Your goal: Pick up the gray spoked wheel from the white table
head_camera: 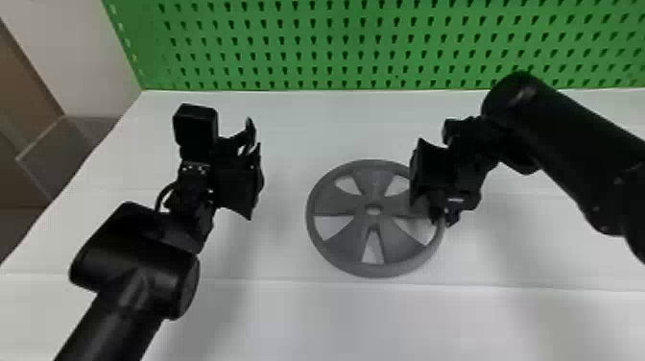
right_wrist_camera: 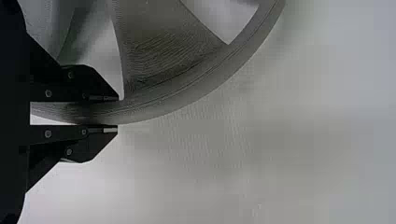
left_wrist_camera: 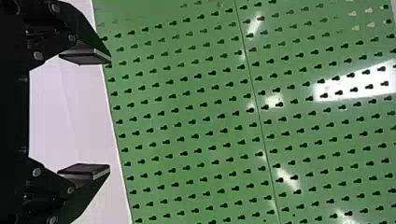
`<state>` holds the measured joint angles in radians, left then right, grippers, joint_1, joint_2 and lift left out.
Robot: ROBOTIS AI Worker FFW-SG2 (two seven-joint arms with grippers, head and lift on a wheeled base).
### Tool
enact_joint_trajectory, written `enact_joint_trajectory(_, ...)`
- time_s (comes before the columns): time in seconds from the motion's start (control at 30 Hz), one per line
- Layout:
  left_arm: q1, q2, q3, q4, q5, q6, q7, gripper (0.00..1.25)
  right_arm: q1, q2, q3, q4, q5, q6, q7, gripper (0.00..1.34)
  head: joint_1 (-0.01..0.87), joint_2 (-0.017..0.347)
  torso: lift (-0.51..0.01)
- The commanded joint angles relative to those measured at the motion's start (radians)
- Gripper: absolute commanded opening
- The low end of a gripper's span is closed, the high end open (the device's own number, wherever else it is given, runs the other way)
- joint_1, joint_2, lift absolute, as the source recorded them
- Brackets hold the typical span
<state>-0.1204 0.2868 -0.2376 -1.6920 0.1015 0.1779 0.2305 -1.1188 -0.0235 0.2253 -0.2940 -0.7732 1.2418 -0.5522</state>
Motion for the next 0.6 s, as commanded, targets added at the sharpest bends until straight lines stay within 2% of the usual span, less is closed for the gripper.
enact_joint_trajectory(0.0, 0.002, 0.0, 0.001, 0.0, 0.003, 0.0, 0.0, 0.82, 0.016, -0.013, 0.002, -0.099, -0.006, 0.076, 0.0, 0.2, 0.779, 0.101, -0.089)
enact_joint_trajectory(0.13, 0.002, 0.002, 0.001, -0.002, 0.006, 0.0, 0.001, 0.82, 0.011, -0.026, 0.005, -0.131, -0.014, 0.133, 0.0, 0.2, 0.779, 0.101, -0.089)
enact_joint_trajectory(0.23, 0.002, 0.002, 0.001, -0.002, 0.007, 0.0, 0.0, 0.82, 0.014, -0.033, 0.006, -0.188, 0.009, 0.176, 0.0, 0.2, 0.779, 0.101, -0.089)
enact_joint_trajectory(0.43, 0.01, 0.005, 0.011, -0.014, 0.01, 0.0, 0.0, 0.82, 0.065, -0.05, -0.018, -0.401, 0.029, 0.217, 0.0, 0.16, 0.779, 0.101, -0.089)
enact_joint_trajectory(0.57, 0.015, 0.005, 0.02, -0.021, 0.012, 0.0, 0.001, 0.82, 0.106, -0.05, -0.052, -0.534, 0.058, 0.22, 0.0, 0.16, 0.779, 0.101, -0.089)
